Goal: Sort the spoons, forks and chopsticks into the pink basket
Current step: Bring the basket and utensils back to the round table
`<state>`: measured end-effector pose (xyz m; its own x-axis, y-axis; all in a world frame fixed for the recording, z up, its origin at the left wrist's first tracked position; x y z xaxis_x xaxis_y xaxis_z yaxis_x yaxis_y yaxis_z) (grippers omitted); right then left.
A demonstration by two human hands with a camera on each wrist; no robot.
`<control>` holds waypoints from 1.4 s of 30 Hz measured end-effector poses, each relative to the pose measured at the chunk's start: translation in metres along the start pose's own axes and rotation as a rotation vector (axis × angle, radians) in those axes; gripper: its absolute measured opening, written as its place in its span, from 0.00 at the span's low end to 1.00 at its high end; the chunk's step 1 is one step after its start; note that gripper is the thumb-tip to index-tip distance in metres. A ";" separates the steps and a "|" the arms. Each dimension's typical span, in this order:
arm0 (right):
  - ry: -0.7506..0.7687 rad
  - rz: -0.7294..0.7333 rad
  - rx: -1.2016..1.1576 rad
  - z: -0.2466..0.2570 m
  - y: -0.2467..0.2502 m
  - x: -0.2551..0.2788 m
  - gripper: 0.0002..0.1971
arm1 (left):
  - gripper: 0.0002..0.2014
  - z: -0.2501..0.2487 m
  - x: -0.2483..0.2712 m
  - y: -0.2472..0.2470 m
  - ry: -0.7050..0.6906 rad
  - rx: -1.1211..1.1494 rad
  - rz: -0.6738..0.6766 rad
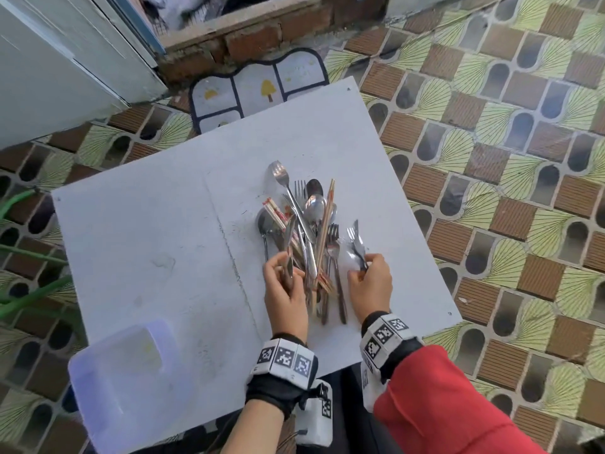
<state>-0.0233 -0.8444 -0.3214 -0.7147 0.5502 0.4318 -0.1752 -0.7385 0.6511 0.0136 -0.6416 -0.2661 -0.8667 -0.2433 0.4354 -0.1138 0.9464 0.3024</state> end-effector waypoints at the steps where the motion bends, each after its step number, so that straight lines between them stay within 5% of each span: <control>1: 0.017 0.002 0.012 0.004 0.000 0.002 0.12 | 0.14 0.004 -0.002 0.006 0.015 -0.021 -0.029; 6: 0.135 0.000 0.014 0.022 -0.017 0.011 0.11 | 0.04 0.031 -0.014 0.025 0.179 -0.101 -0.148; 8: 0.129 -0.024 0.033 0.022 -0.020 0.012 0.11 | 0.09 0.039 -0.019 0.027 0.212 -0.124 -0.166; 18: -0.019 0.042 -0.071 -0.008 -0.020 0.006 0.10 | 0.10 0.037 -0.032 0.021 0.150 -0.245 -0.163; 21: -0.015 0.053 -0.061 -0.009 -0.013 0.009 0.02 | 0.06 0.033 -0.035 0.019 0.146 -0.285 -0.152; 26: 0.002 0.071 -0.048 -0.010 -0.008 0.014 0.04 | 0.06 0.028 -0.037 0.021 0.177 -0.273 -0.126; 33: 0.018 0.155 -0.148 0.001 -0.011 0.024 0.06 | 0.07 0.031 -0.018 0.041 0.234 -0.233 -0.095; 42: 0.086 0.291 -0.054 0.024 0.002 0.051 0.04 | 0.10 0.038 0.012 0.105 0.241 -0.280 -0.239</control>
<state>-0.0437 -0.8084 -0.2835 -0.7947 0.2789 0.5392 0.0112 -0.8813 0.4724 -0.0275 -0.5368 -0.2614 -0.6905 -0.5221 0.5006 -0.1321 0.7715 0.6223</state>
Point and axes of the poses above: each hand's wrist, its own x-axis away from the middle knuckle, its own y-axis out of the back of the hand, z = x × y, the point moved 10 cm from there along -x, towards the middle knuckle, and after that the axes turned 5 degrees about y, right-handed, at the moved point
